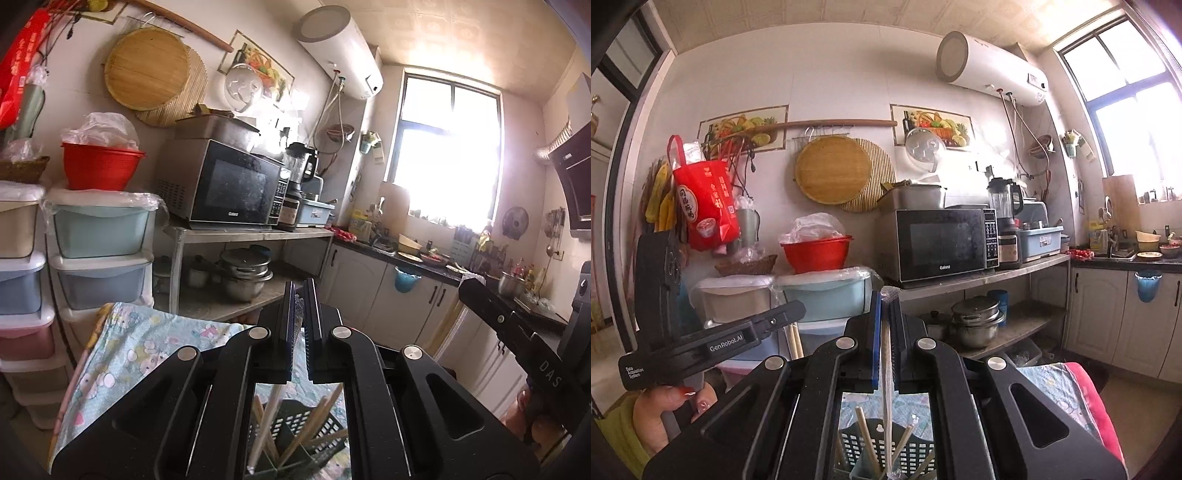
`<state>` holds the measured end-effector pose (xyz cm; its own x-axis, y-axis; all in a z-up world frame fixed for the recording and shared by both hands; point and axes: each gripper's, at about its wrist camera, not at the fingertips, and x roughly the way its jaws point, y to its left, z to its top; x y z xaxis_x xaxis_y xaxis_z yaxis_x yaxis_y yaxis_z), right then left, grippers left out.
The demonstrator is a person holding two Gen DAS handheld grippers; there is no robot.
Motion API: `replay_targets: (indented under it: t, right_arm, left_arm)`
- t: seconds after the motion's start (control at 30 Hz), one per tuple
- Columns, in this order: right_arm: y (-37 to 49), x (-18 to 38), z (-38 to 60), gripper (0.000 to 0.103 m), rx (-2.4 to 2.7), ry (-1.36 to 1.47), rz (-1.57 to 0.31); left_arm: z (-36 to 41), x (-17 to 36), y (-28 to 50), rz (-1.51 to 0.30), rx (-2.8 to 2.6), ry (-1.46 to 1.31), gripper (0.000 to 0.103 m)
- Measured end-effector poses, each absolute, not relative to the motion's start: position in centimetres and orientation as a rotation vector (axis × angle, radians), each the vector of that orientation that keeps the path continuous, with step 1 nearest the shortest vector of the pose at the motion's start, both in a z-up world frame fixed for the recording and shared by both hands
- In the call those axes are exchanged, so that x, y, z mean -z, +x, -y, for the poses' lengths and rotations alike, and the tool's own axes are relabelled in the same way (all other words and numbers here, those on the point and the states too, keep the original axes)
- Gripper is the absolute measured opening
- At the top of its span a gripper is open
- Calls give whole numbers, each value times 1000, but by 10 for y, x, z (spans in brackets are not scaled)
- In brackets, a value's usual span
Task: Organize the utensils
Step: 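Lift both held chopsticks upright and carry them above the green caddy, then lower the chopsticks into the caddy and open both grippers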
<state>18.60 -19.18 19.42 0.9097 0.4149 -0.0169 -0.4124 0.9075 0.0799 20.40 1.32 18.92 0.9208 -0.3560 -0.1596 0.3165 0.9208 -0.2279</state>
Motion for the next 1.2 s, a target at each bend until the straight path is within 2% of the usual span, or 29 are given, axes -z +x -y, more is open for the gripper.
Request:
replay_targets:
  t: [1.2]
  right_arm:
    - [241, -105, 184, 5, -353, 95, -169]
  left_arm:
    - [-11, -106, 242, -362, 306, -173, 3]
